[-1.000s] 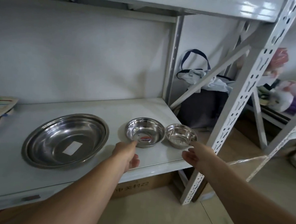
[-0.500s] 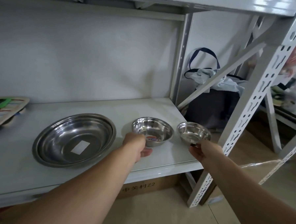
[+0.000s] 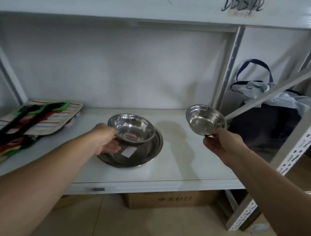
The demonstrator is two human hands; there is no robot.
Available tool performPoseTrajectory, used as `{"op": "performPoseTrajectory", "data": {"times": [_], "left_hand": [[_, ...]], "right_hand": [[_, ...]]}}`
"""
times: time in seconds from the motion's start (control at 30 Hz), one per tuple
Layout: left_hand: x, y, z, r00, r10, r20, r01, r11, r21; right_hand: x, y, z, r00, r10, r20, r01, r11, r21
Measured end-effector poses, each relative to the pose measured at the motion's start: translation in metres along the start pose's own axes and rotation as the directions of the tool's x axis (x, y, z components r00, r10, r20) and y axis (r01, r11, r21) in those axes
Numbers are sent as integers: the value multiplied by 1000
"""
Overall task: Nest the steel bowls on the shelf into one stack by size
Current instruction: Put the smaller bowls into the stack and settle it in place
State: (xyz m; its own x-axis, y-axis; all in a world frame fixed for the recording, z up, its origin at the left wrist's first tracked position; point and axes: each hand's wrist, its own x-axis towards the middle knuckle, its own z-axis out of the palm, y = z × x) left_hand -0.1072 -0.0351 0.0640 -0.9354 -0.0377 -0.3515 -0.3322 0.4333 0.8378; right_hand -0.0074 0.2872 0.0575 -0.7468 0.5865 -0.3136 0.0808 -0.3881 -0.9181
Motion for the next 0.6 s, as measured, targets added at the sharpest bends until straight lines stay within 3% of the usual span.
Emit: {"op": "performPoseTrajectory", "data": {"times": [0.3,0.43,0.6], "left_hand": [[20,-24,-4,991,-89,103,75,988,137],[23,-22,-9,967,-213,139,148,917,370],[23,-23,-17,980,-142,140,64,889,453]], "right_hand": [[-10,7,58,996,-40,78,48,993,-106],[-6,9,78,995,-33,96,53,977,-208],[-7,29,128,988,17,154,40,933,-358]]}}
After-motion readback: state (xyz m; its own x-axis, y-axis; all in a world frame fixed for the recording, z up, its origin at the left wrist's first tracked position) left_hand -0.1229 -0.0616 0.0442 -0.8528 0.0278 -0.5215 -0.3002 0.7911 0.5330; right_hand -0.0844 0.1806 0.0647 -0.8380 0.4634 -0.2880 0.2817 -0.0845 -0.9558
